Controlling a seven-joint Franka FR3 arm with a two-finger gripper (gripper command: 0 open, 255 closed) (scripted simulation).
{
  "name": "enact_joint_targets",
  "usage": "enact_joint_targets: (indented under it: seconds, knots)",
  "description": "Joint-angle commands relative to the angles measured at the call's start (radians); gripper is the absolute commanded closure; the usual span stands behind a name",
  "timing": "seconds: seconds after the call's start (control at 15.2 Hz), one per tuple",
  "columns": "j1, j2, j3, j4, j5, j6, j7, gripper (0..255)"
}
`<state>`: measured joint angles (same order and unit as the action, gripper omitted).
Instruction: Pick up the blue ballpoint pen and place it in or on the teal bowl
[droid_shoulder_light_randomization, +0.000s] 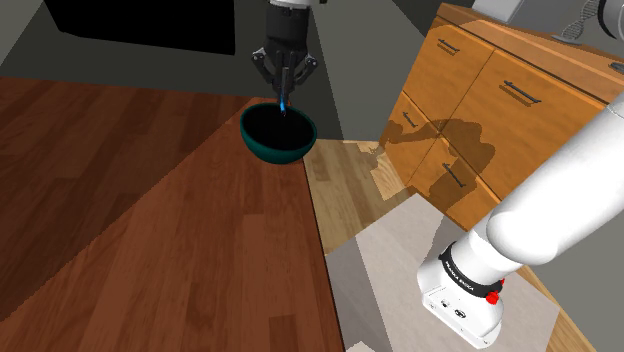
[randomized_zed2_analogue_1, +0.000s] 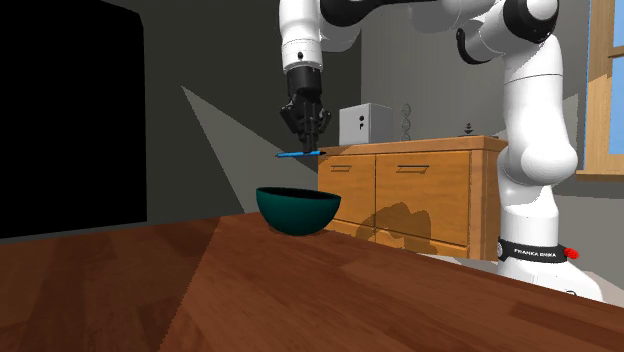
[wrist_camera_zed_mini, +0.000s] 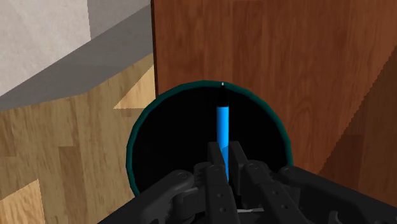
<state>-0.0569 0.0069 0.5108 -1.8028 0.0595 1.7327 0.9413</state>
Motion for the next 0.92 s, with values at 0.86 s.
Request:
enact_joint_targets:
  seconds: [0.86]
  knots:
    - [0.004, 0.035, 0.003, -0.165, -0.015, 0.196, 0.001, 255]
